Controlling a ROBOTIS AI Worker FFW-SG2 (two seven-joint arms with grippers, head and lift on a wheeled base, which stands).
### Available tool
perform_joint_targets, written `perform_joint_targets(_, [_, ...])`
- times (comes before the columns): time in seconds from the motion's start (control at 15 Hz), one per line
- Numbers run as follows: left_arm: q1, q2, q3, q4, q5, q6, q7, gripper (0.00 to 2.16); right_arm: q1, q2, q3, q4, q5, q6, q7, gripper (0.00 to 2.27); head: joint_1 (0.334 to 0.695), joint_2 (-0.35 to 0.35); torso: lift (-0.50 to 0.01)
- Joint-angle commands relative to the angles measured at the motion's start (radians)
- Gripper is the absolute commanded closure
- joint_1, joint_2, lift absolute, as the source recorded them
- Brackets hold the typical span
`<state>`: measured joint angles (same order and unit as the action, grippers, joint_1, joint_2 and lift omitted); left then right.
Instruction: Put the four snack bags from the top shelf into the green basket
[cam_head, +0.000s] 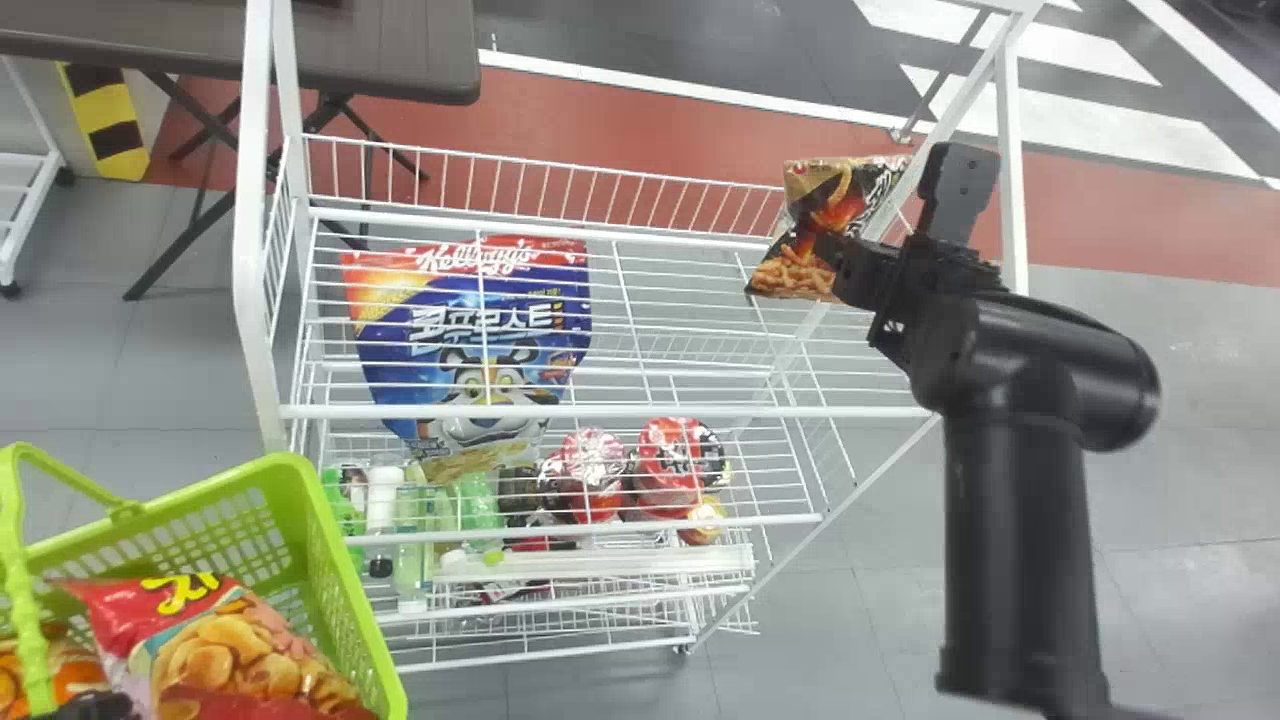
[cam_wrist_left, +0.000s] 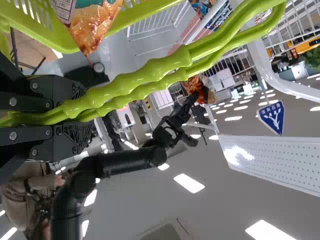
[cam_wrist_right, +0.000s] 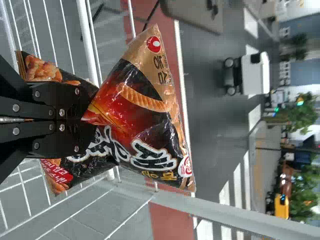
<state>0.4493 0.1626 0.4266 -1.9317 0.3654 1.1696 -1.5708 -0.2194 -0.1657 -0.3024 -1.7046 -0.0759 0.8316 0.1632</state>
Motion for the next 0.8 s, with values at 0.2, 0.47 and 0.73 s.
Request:
perform_joint_targets(0.2, [-0.014, 0.000, 0.000, -0.001, 0.007, 0.008, -0.010, 2.15, 0.374, 0.018, 0.089, -0.603, -0.275, 0.223, 0.006, 2.25, 0.695, -0.233, 0.000])
perform_joint_targets(0.47, [-0.017, -0.003, -0.005, -0.006, 0.007, 0.023, -0.010, 2.15, 0.489, 0.017, 0.278, -0.782, -0.329, 0.438, 0.021, 2.25, 0.695, -0.033, 0.000])
perform_joint_targets(0.73, [-0.011, -0.009, -0.008, -0.012, 0.007, 0.029, -0.010, 2.15, 0.479, 0.023, 0.514, -0.771, -0.360, 0.508, 0.016, 2.25, 0.695, 0.196, 0.000])
